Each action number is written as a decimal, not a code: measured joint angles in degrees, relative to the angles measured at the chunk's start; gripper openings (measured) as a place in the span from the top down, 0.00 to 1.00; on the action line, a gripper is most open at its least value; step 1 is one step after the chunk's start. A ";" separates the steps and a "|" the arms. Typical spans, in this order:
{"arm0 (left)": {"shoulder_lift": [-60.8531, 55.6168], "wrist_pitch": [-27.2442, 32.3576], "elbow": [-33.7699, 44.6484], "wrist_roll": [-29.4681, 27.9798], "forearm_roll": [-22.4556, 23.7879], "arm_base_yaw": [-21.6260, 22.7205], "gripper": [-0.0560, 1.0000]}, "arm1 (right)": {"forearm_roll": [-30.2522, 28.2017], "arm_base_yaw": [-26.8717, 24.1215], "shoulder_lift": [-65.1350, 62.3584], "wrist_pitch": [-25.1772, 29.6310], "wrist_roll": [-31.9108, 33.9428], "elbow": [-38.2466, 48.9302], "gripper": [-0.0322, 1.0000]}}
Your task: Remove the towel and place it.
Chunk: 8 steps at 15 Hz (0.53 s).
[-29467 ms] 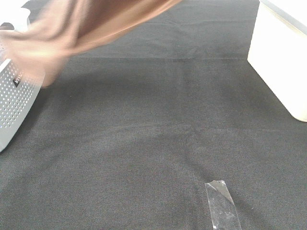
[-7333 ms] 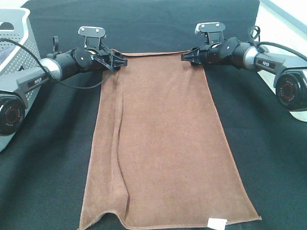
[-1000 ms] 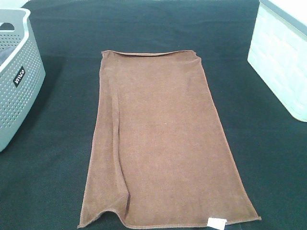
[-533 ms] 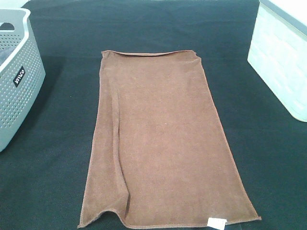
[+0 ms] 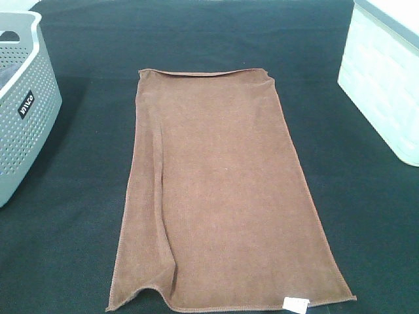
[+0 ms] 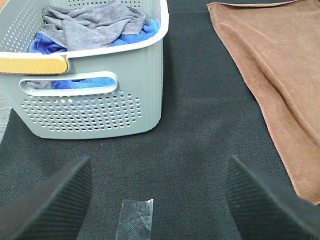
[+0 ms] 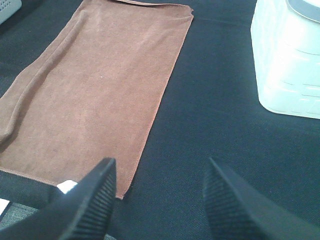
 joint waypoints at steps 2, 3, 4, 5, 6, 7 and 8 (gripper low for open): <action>0.00 0.00 0.00 0.00 0.00 0.00 0.28 | 0.00 0.00 0.00 0.00 0.00 0.00 0.47; 0.00 0.00 0.00 0.00 0.00 0.00 0.28 | 0.00 0.00 0.00 0.00 0.00 0.00 0.47; 0.00 0.00 0.00 0.00 0.00 0.00 0.28 | 0.00 0.00 0.00 0.00 0.00 0.00 0.47; 0.00 0.00 0.00 0.00 0.00 0.00 0.28 | 0.00 0.00 0.00 0.00 0.00 0.00 0.47; 0.00 0.00 0.00 0.00 0.00 0.00 0.28 | 0.00 0.00 0.00 0.00 0.00 0.00 0.47; 0.00 0.00 0.00 0.00 0.00 0.00 0.28 | 0.00 0.00 0.00 0.00 0.00 0.00 0.47; 0.00 0.00 0.00 0.00 0.00 0.00 0.28 | 0.00 0.00 0.00 0.00 0.00 0.00 0.47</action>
